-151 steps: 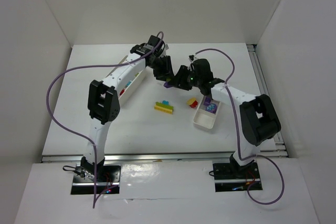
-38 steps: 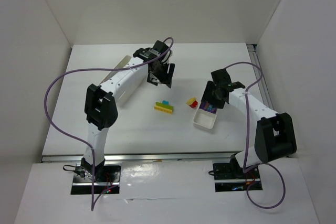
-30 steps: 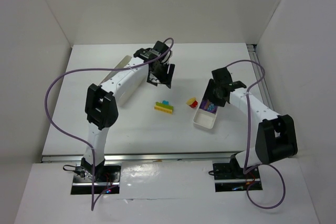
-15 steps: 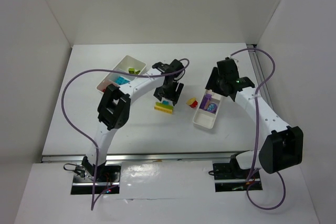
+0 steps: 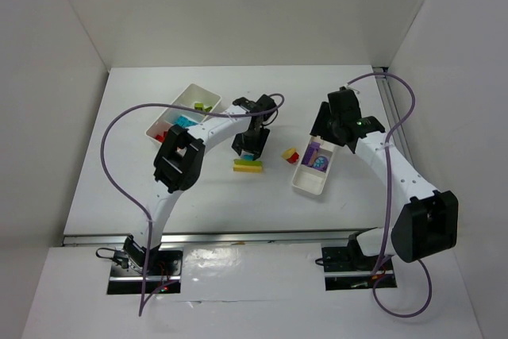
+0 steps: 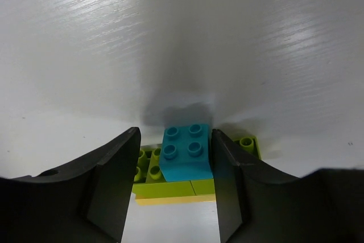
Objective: Sort the legos into containers by color
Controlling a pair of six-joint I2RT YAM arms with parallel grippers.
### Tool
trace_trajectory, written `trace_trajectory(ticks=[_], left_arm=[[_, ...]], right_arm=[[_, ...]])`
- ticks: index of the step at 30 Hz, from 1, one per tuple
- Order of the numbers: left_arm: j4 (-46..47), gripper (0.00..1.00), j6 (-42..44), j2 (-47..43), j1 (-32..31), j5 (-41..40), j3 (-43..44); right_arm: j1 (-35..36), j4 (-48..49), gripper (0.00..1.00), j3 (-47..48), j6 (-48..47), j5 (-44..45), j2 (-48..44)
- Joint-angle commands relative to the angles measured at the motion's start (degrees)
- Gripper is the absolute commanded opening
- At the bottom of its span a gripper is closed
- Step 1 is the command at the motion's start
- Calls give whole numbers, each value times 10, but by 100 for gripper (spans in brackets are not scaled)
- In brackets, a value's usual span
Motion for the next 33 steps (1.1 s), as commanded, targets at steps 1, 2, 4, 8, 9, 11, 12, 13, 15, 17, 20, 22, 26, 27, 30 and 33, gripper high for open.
trace_trajectory(ticks=[1,2,4,8,9,11,12,13,15,17,20,22,26,27,30,33], left_arm=[[-14,62,-11,-4,-1,-11,-1],[-22,60,-17,-4,-1,-11,-1],[-29,56,-23,-4,-1,-11,4],[-57,38,-45,-10,-1,-5,28],[-63,34,-50,-10,5,-5,33],[-72,20,-50,-16,11,0,45],[-78,17,-50,-23,19,0,50],[-78,14,-50,-23,24,9,58],[-78,3,-50,-39,33,16,75],[-83,0,-45,-39,41,24,91],[-83,0,-17,-45,54,53,124],[-83,0,0,-45,69,86,146],[-80,0,12,-39,83,154,157],[-80,0,12,-46,88,161,152],[-66,0,12,-51,93,193,152],[-60,0,12,-51,93,219,152]], right_arm=[[-3,3,63,11,-5,-1,2],[-3,3,63,11,-5,-1,7],[-3,3,63,11,-5,-1,7],[-3,3,63,11,-5,-1,13],[-3,3,63,11,-5,-1,13],[-3,3,63,11,-5,-6,13],[-3,3,63,16,-5,-13,13],[-3,3,63,16,-5,-20,13],[-3,8,63,16,-10,-31,13],[-3,27,63,16,-29,-68,13],[3,68,63,16,-71,-165,13],[23,81,69,23,-101,-238,22],[57,81,86,45,-132,-307,74],[63,81,87,54,-132,-316,84],[77,106,92,82,-138,-361,131],[91,130,94,92,-138,-384,159]])
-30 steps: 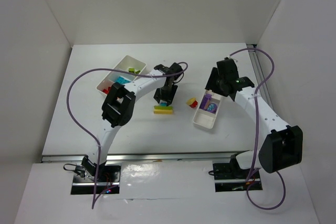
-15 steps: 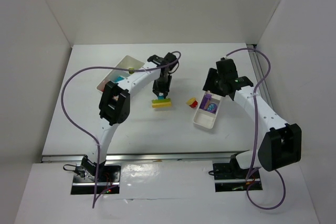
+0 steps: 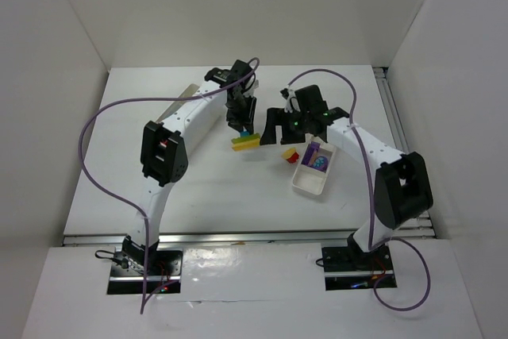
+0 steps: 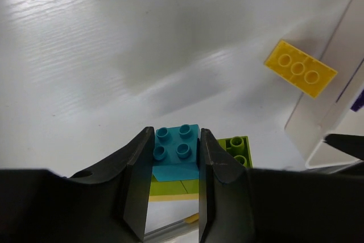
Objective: Sort the legos into containers by color
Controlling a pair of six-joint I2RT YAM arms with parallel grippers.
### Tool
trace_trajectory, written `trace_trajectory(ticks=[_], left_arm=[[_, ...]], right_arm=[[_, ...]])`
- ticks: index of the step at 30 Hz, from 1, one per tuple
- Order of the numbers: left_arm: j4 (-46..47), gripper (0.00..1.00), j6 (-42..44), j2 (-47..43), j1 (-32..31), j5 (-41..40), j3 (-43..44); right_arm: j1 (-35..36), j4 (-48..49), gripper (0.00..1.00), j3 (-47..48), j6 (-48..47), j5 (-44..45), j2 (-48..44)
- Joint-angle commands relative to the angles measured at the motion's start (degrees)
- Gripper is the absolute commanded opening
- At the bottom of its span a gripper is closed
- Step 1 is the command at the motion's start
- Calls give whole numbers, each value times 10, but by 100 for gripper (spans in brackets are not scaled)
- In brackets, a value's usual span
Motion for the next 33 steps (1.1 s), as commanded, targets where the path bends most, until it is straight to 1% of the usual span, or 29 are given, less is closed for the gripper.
trace_trajectory(ticks=[1,4,6,7,10,11,14,15,17,23,26,27,29,30,32,33], left_arm=[[9,0,11,-34,1,56,9],[9,0,5,-34,1,66,9],[9,0,0,-41,1,66,9],[9,0,-5,-41,1,66,9],[20,0,-10,-48,1,59,-2],[20,0,-10,-53,1,59,-2],[25,0,-10,-53,1,66,-2],[25,0,-10,-53,6,71,-2],[25,0,-16,-53,6,71,-2],[31,0,-16,-59,11,71,-2],[31,0,-16,-59,11,71,-2],[31,0,-16,-59,11,71,-2],[31,0,-21,-59,11,65,-2],[31,0,-21,-64,17,64,-2],[36,0,-27,-64,17,58,-8],[42,0,-32,-64,23,51,-13]], right_arm=[[13,60,94,48,-17,-62,33],[13,80,94,67,4,-80,74],[13,101,94,67,31,-80,79],[13,115,89,62,39,-80,79],[13,140,86,49,68,-75,93],[13,156,83,44,74,-75,93],[13,192,76,23,104,-75,98],[13,200,71,18,112,-80,98],[13,205,67,13,125,-80,98],[13,205,67,7,131,-66,98],[13,212,51,2,138,-66,98],[13,212,41,7,138,-66,104],[13,207,28,7,138,-66,104],[13,200,20,1,138,-60,99],[13,193,15,-7,138,-54,90],[13,186,15,-13,131,-46,90]])
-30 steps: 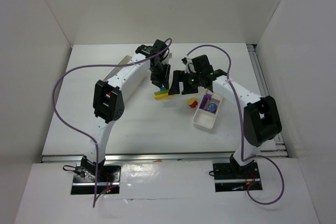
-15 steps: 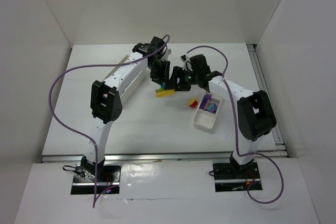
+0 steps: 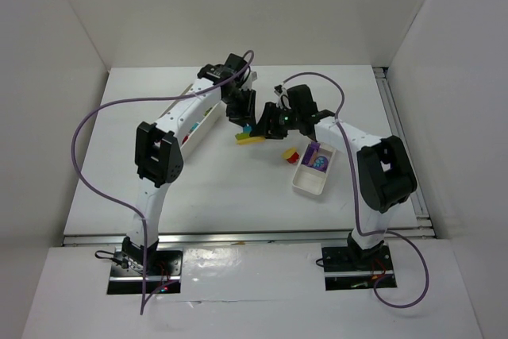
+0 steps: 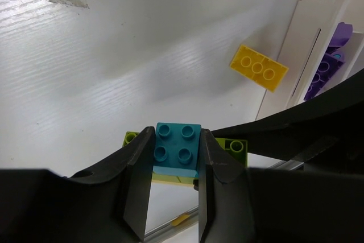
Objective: Sort the legos into containers by color
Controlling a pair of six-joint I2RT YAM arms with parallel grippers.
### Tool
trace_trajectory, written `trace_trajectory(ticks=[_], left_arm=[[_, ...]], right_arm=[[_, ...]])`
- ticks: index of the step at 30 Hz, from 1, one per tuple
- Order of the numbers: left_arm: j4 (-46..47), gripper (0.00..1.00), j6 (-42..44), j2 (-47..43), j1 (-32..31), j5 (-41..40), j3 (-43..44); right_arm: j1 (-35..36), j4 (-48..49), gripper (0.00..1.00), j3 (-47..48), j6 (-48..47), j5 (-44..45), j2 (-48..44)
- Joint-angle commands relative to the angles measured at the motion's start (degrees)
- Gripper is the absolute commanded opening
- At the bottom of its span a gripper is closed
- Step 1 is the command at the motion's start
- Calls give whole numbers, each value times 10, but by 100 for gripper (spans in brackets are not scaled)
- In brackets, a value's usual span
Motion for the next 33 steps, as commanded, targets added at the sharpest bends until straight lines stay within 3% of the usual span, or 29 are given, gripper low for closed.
trace_trajectory(ticks=[1,16,26,33], left_arm=[[8,0,-22,-37,12,-9,-6],[14,0,-52,-21,40,-34,27],[-11,0,-57,-100,142,-220,-27],[-16,0,-69,-78,201,-253,-41]], right_arm=[[3,1,15,-29,-5,35,-19],[-3,-58,14,-56,-45,88,-67],[-3,-75,14,-27,-66,106,-61],[-3,-81,14,-16,-71,117,-56]])
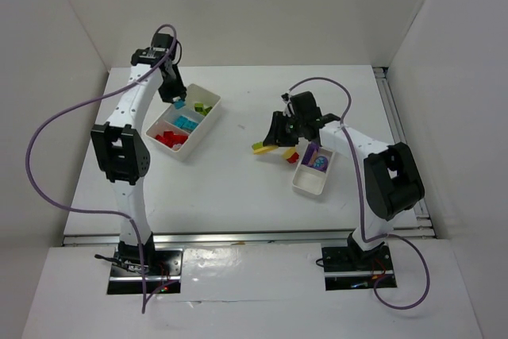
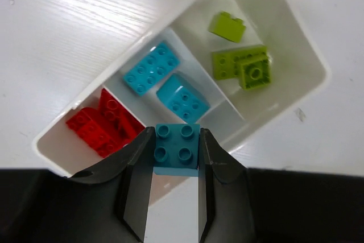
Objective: Sort the legos into containers by color
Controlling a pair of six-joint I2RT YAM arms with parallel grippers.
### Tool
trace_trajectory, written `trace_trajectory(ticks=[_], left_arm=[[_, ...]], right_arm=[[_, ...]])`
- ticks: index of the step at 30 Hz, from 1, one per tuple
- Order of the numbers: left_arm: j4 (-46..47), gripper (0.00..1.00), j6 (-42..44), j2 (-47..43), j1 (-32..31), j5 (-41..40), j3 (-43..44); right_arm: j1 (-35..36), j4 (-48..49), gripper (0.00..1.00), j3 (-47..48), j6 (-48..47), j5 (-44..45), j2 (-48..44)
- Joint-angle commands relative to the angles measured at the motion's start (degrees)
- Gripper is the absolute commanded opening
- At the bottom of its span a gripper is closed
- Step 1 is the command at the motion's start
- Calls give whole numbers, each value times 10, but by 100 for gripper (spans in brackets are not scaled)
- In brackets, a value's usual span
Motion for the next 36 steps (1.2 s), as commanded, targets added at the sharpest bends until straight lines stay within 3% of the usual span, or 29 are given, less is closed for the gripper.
trace_trajectory(ticks=[1,6,7,8,10,15,18,23,28,36], left_arm=[[-10,0,-12,13,0,-39,1],[-10,2,-17,53,5,-50,35],[-10,20,-17,64,5,-50,35],[-10,28,-17,64,5,-50,35],[-10,53,-22,72,5,-50,35],[3,95,-22,60,5,-56,13],[3,97,-22,33,5,-43,13],[-3,86,9,-31,-34,-4,14],[17,85,43,-81,-68,165,-54],[197,86,110,-162,-91,433,-238]], right_arm=[[-2,-7,14,28,-10,11,-11],[-2,-12,14,34,-10,16,-11],[-2,-12,14,39,-10,16,-5],[-2,-12,14,39,-10,16,-5],[-2,-12,14,39,-10,16,-5],[-2,-12,14,51,-10,16,5],[-2,-18,14,57,-10,16,10],[-2,-24,14,67,-15,5,10],[-2,4,14,60,-2,-14,-11],[-20,35,14,80,-3,-173,-4]])
